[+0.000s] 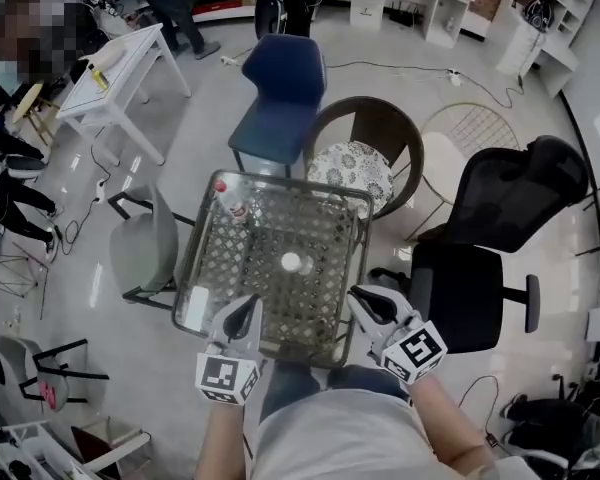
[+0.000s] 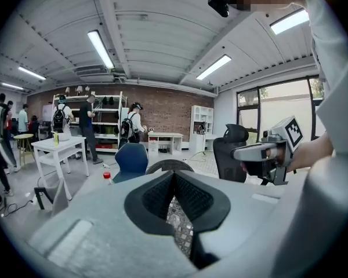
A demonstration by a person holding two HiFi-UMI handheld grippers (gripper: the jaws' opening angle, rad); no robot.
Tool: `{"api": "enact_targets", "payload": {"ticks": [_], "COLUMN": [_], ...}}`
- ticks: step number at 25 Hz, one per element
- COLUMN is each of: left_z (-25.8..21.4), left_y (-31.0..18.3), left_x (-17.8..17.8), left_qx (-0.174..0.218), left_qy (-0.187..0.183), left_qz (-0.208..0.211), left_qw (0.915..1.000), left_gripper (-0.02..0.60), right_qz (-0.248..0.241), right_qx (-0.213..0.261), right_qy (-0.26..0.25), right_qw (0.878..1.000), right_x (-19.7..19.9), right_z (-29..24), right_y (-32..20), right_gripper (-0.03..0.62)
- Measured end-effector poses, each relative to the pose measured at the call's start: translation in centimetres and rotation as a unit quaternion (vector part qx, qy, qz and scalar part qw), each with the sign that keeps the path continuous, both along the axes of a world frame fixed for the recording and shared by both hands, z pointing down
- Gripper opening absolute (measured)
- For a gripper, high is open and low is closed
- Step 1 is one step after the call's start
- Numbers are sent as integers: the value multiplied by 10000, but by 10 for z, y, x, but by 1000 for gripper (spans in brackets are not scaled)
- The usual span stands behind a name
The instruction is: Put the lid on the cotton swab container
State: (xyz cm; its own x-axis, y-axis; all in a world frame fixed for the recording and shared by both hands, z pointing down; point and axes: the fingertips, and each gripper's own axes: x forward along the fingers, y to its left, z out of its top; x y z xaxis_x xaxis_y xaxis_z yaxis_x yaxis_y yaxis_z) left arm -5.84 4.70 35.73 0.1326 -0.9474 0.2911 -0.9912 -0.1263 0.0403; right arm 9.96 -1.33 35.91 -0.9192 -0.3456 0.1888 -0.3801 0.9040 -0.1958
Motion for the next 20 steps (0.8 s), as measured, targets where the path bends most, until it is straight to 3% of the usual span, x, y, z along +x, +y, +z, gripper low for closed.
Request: {"api": "enact_targets", "payload": {"ticks": [9,18,20], "left_z": [62,135,153], "left_y": [-51,-88,-94], "left_x": [-44,-61,-61], "left_qx": [-534,-1104,-1248], "left_qy": [224,344,393], "left_qz": [667,1375,1536], "left_qw": [9961,9837,9794], "left_gripper": [9,14,68], "right_qz": [358,631,706], "right_qx": [-374,-750,-866], "right_qy": [567,1141,1247], "right_qw": [9970,9886,9859], "right_x": [-49,-79,-81], "right_z": [50,108,122], "right_y": [-30,-49,-54], "right_gripper": [35,35,42]}}
